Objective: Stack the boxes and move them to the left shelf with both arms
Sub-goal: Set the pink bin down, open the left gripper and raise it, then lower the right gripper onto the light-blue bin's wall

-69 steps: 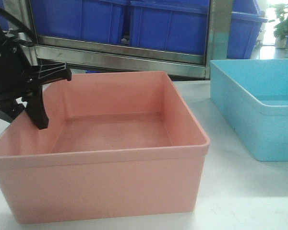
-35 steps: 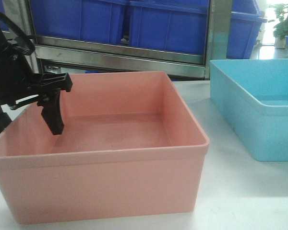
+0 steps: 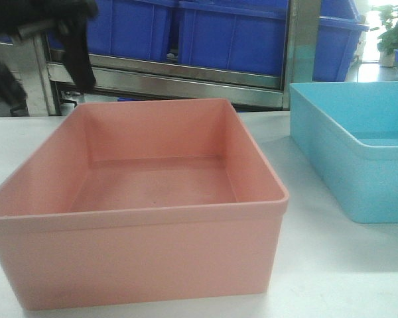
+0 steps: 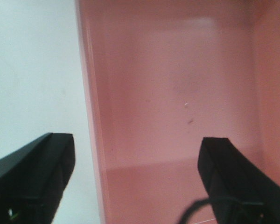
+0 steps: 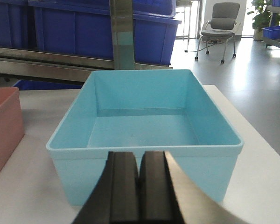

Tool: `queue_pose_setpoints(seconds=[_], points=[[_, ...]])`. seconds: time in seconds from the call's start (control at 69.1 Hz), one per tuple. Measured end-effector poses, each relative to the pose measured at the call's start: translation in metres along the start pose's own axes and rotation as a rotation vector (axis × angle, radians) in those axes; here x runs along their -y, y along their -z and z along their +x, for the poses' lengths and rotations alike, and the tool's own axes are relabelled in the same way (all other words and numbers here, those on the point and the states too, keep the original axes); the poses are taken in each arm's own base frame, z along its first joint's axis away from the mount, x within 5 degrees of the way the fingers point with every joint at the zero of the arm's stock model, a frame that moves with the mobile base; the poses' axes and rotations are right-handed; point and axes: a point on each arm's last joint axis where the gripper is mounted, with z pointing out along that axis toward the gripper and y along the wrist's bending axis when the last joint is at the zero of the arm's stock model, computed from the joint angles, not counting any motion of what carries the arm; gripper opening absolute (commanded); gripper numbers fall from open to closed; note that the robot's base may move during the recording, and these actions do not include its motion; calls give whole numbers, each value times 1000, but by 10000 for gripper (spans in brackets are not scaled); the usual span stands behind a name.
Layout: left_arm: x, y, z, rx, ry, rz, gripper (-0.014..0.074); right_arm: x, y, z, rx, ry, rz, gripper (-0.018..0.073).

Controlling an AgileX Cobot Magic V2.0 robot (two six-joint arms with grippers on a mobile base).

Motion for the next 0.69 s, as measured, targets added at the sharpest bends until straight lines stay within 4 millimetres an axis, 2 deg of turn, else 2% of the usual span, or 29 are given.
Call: queue_pose_setpoints(seconds=[0.145,0.217,0.333,0.391,0.463,0.579,0.694], points=[[-4,59,6,156,-66,-18,185,0,0,0,0,0,0,56],[-13,89,21,233,-111,-56,86,0,0,0,0,0,0,56],[-26,112,51,286,-145,-92,-10,0,0,0,-11,-20,0,56],[-32,124,68,333,-153,-88,-6,-1,1,-3,-28,-50,-1,56],[-38,130,87,390,-162,-73,-7,-2,4,-18,-27,-71,-6,56],[-44,139,109,499,-171,-36,-7,-5,7,-56,-19,-79,-11,57],[-48,141,120,577,-184,-14,-7,-9,-7,-98,-93,-80,-7,61]])
